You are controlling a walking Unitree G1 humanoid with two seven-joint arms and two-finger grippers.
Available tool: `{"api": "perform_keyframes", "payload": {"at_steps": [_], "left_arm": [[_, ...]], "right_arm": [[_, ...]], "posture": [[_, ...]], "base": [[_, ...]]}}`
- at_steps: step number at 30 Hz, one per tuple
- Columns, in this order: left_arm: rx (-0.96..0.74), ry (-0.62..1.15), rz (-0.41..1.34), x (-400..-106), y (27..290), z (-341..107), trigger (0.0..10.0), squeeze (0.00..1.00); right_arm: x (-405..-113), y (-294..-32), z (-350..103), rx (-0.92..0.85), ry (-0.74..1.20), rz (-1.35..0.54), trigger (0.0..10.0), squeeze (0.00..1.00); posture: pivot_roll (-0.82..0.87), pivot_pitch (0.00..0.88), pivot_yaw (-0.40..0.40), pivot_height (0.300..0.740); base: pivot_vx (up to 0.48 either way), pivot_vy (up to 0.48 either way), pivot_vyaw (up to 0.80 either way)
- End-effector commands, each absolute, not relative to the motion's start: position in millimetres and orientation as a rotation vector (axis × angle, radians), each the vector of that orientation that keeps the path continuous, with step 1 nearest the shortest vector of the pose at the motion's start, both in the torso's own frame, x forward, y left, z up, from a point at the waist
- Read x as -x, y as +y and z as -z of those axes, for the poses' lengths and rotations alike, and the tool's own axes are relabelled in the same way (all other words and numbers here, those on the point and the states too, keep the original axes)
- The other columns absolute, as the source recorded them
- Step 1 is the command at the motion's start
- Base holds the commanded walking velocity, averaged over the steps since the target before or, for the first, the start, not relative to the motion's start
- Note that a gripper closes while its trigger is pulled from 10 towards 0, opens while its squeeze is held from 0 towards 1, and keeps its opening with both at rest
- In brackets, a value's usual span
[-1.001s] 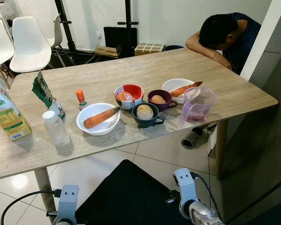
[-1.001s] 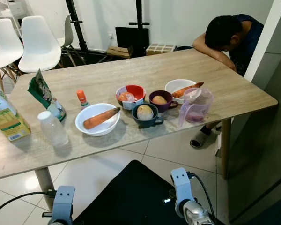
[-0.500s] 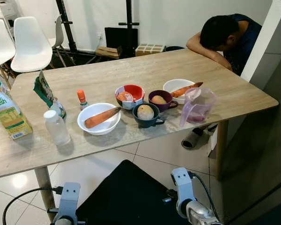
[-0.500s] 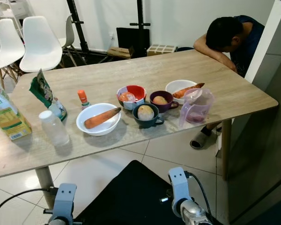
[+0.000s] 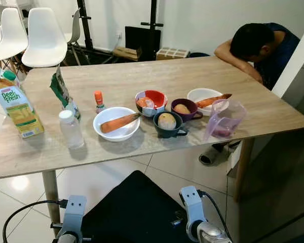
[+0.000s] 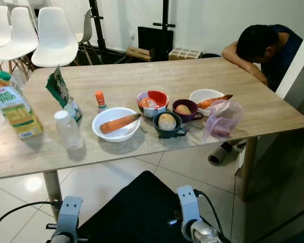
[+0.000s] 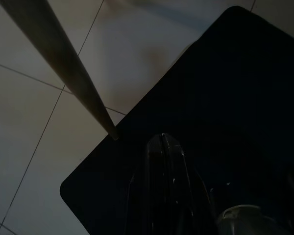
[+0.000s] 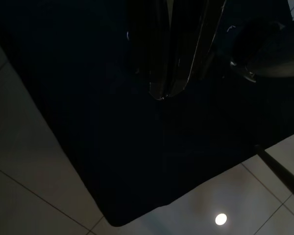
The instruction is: Restocking fridge
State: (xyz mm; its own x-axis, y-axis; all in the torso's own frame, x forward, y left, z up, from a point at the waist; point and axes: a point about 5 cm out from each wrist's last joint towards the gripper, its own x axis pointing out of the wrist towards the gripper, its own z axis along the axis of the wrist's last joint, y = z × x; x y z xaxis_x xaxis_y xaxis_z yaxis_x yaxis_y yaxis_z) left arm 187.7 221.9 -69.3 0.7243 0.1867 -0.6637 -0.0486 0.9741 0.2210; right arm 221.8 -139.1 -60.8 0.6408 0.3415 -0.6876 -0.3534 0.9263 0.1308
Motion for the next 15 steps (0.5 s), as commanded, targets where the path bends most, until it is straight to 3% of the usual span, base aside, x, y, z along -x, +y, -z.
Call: {"api": "perform_keyframes", "payload": {"at_steps": [1,7,13,15], "left_arm": [[-0.209,0.782,-0.126,-181,227,72,10.0,0.00],[-0.186,0.760,-0.189,-179,240,69,10.0,0.00],[-0.145,0.710,-0.239,-167,240,71,10.0,0.00],[-0.129,0.581,-0.185,-168,228,65,10.0,0.00]], "right_arm": [[-224,-139,60,0.016,0.786,-0.392,10.0,0.00],[-231,-127,55,0.010,0.763,-0.429,10.0,0.00],[-233,-120,52,-0.006,0.731,-0.472,10.0,0.00],[-237,-120,46,-0.060,0.671,-0.491,10.0,0.00]], "posture": [[0.09,0.066,-0.022,0.740],[0.06,0.066,-0.122,0.740],[0.05,0.062,-0.128,0.740],[0.05,0.065,-0.133,0.740]], "base": [[0.000,0.000,0.00],[0.000,0.000,0.00],[0.000,0.000,0.00],[0.000,0.000,0.00]]}}
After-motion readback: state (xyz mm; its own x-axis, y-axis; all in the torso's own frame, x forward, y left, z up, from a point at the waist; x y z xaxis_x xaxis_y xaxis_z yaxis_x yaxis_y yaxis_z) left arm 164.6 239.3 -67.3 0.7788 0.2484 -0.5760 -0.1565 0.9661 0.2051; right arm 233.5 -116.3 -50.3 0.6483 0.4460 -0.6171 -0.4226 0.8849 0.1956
